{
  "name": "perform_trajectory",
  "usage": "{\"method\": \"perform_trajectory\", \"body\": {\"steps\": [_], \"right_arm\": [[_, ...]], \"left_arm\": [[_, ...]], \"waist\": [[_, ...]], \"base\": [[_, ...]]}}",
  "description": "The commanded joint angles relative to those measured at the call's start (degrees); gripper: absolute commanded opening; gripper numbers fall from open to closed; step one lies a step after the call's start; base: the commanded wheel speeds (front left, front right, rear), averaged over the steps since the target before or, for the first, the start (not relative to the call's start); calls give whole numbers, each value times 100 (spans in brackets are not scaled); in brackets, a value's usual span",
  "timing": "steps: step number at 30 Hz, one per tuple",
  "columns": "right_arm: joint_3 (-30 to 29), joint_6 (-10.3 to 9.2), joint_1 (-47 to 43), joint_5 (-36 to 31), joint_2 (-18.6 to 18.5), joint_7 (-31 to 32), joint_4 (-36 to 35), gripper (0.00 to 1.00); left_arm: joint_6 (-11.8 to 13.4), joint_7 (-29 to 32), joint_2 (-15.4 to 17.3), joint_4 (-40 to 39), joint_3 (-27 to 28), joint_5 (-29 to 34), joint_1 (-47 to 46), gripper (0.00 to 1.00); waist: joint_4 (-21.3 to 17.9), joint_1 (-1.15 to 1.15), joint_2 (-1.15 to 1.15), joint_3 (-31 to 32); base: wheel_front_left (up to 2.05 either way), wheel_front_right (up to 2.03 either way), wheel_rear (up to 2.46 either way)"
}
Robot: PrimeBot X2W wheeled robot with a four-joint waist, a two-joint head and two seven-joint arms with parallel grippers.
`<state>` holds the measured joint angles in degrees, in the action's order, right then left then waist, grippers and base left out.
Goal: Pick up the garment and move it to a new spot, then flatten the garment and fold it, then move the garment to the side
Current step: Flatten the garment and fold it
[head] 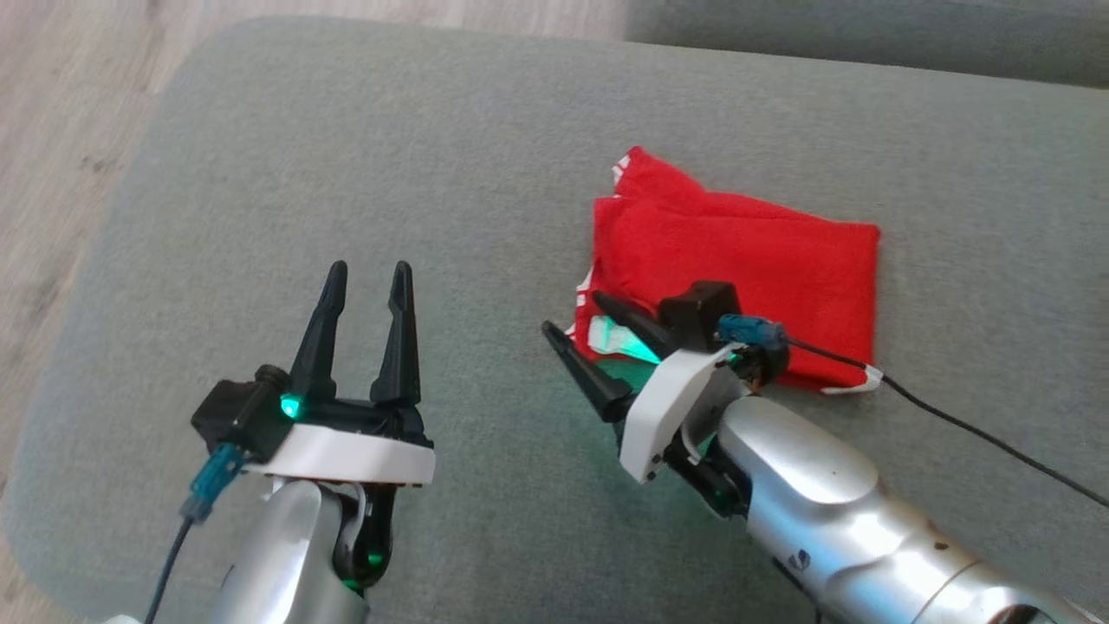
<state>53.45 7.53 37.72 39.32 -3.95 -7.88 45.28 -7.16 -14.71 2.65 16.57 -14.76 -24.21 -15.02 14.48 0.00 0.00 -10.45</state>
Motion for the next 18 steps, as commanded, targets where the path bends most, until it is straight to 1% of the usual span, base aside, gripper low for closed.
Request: {"method": "perform_trajectory", "body": {"steps": [1,3,5,8,10,12,15,18], "right_arm": [[85,-4,-25,128,107,-1,-232,100],[132,-4,7,211,107,-71,-305,100],[23,-4,71,206,107,-243,-259,100],[-470,-4,232,-90,107,-554,33,100],[-969,-4,337,-478,74,-670,251,100],[-1583,-4,363,-900,-55,-703,249,100],[-2639,-4,79,-1665,-275,-708,-290,100],[-3604,-4,-487,-2411,-294,-709,-989,100]], "left_arm": [[-33,-29,36,-169,222,-11,-195,100],[-33,-29,45,-176,254,4,-183,100],[-33,-29,58,-187,280,15,-167,100],[-33,-29,82,-205,336,31,-135,100],[-33,-29,95,-226,402,46,-104,100],[-33,-29,98,-256,480,64,-71,100],[-33,-29,92,-306,593,97,-14,100],[-33,-29,82,-350,685,126,54,100]], "waist": [[-115,0,0,78],[-209,0,0,134],[-310,0,0,190],[-479,0,0,273],[-603,0,0,320],[-725,0,0,360],[-894,0,0,389],[-1057,0,0,401]], "base": [[0,0,0],[0,0,0],[0,0,0],[0,0,0],[0,0,0],[0,0,0],[0,0,0],[0,0,0]]}}
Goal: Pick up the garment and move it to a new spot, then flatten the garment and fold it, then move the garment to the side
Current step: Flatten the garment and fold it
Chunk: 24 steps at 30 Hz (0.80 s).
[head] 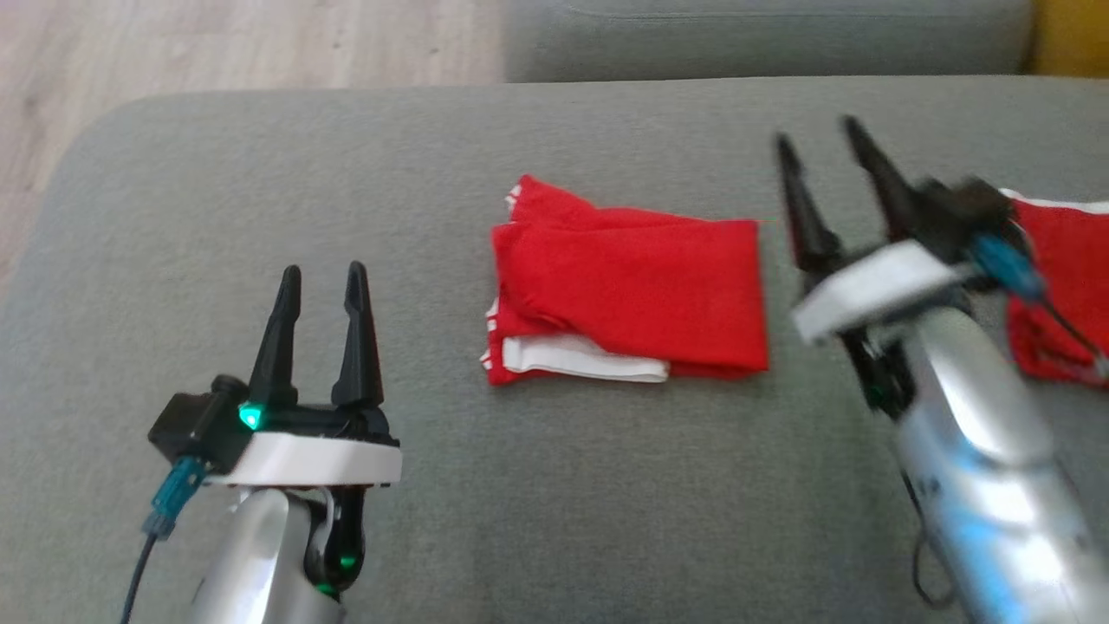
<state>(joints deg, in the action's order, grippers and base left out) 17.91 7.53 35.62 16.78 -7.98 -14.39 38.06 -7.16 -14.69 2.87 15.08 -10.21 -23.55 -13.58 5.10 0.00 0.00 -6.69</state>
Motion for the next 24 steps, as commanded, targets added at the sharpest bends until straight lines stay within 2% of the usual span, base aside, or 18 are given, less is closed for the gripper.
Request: {"method": "perform_trajectory", "body": {"steps": [1,4,8,13,24], "right_arm": [[-331,-4,-491,-378,143,-59,-514,100],[-992,-4,-1126,-887,315,-60,-1196,100],[-1453,-4,-1816,-1161,480,-60,-1884,100],[-1462,-4,-2297,-946,507,-60,-2270,100],[-1373,-4,-2324,-977,509,-61,-2357,100]], "left_arm": [[-33,-30,56,-215,258,70,-70,100],[-33,-30,45,-261,371,106,1,100],[-33,-30,33,-327,511,143,132,100],[-33,-30,21,-364,613,167,237,100],[-33,-30,6,-373,497,187,233,100]], "waist": [[-163,0,0,23],[-303,0,0,22],[-454,0,0,12],[-534,0,0,10],[-424,0,0,-3]], "base": [[0,0,0],[0,0,0],[0,0,0],[0,0,0],[0,0,0]]}}
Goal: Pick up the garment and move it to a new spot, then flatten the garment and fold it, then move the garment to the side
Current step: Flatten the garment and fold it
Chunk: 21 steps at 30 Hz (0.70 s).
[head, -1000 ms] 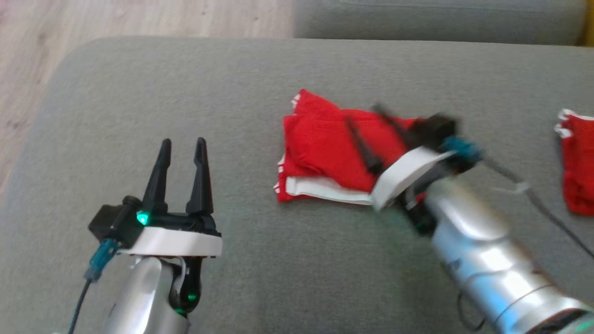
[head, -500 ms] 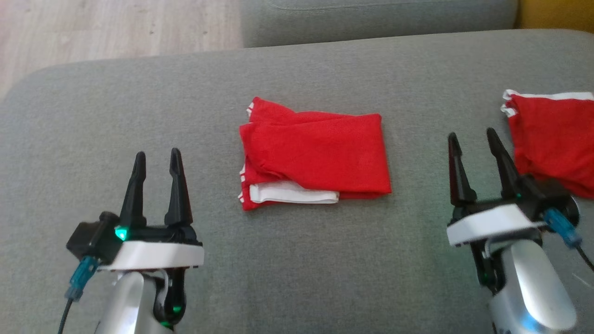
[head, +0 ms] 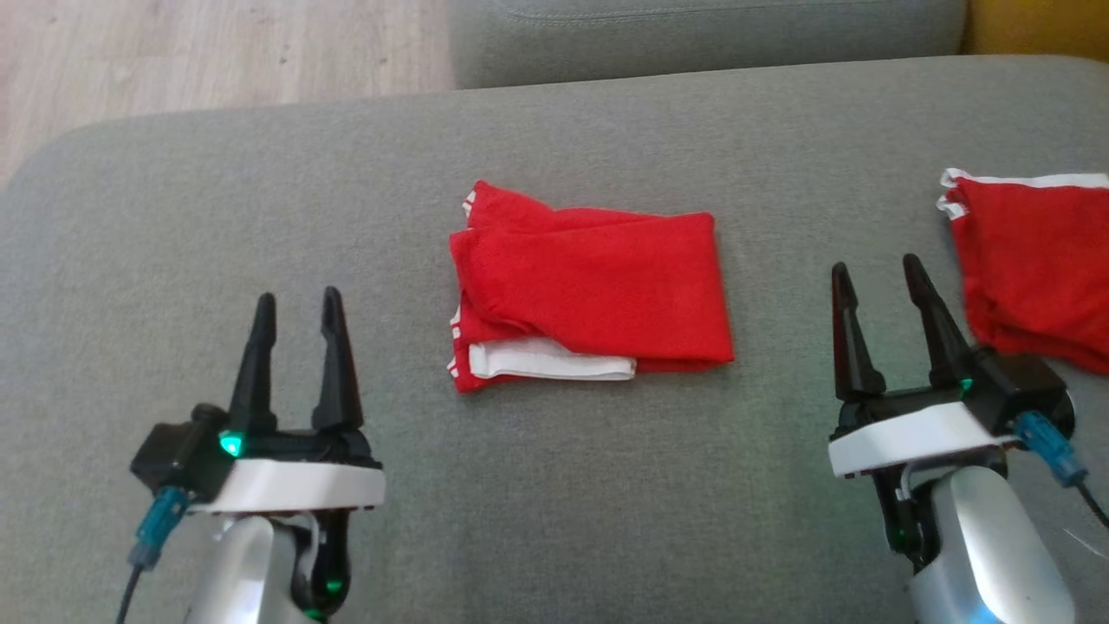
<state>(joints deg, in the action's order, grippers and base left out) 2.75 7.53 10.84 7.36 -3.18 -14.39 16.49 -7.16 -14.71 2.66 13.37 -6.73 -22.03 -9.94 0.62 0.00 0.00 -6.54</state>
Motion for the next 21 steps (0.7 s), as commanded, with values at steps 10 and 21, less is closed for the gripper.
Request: {"method": "perform_trajectory", "body": {"steps": [10,21], "right_arm": [[302,-4,928,-480,30,51,530,0],[419,-4,2276,-760,30,401,3024,0]], "left_arm": [[-33,-29,23,-195,-178,-35,-379,100],[-33,-29,22,-184,-599,-187,-744,100]], "waist": [[539,0,0,-434],[1177,0,0,-937]], "base": [[0,0,0],[0,0,0]]}}
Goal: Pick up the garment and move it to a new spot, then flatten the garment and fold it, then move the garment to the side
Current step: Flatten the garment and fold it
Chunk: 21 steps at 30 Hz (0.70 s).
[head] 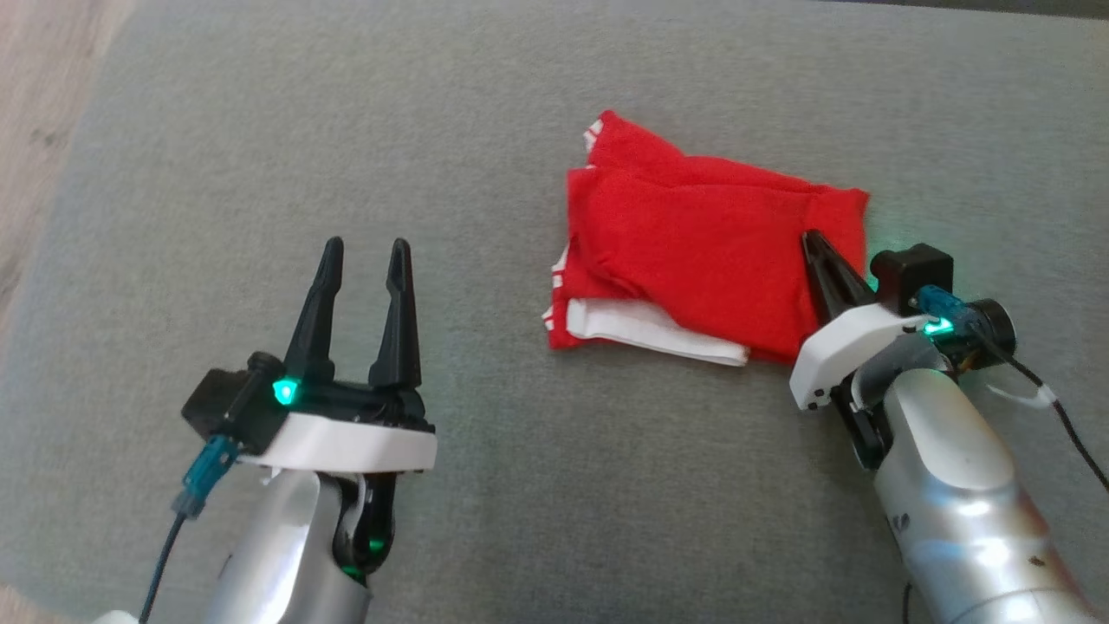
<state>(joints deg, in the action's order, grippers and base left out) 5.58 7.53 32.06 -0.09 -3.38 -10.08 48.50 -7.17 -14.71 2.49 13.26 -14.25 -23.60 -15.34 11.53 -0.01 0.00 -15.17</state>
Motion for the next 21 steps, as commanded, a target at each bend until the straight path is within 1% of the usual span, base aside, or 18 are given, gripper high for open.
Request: {"method": "perform_trajectory", "body": {"steps": [1,3,7,8,9,11,12,17,21], "right_arm": [[193,-4,240,-29,50,-85,-52,0],[384,-4,406,130,50,-225,82,0],[991,-4,645,559,50,-372,117,0],[1158,-4,684,649,50,-384,125,0],[1527,-4,748,807,50,-390,158,0],[1907,-4,787,975,50,-357,183,0],[1907,-4,787,975,50,-357,183,0],[2809,-4,809,1399,50,-176,221,0],[3263,-4,808,1750,50,-143,165,0]], "left_arm": [[-32,-29,40,-174,147,-40,-231,100],[-32,-29,40,-179,144,-62,-275,100],[-32,-29,39,-175,122,-103,-301,100],[-32,-29,39,-174,114,-116,-305,100],[-32,-29,39,-173,96,-144,-310,100],[-32,-29,39,-169,63,-176,-317,100],[-32,-29,39,-169,63,-176,-317,100],[-32,-29,39,-142,8,-245,-313,100],[-32,-29,39,-127,33,-256,-292,100]], "waist": [[118,1,0,-91],[173,1,0,-109],[254,1,0,-97],[277,1,0,-95],[317,1,0,-97],[366,1,0,-101],[366,1,0,-101],[474,1,0,-94],[507,1,0,-62]], "base": [[0,0,0],[0,0,0],[0,0,0],[0,0,0],[0,0,0],[0,0,0],[0,0,0],[0,0,0],[0,0,0]]}}
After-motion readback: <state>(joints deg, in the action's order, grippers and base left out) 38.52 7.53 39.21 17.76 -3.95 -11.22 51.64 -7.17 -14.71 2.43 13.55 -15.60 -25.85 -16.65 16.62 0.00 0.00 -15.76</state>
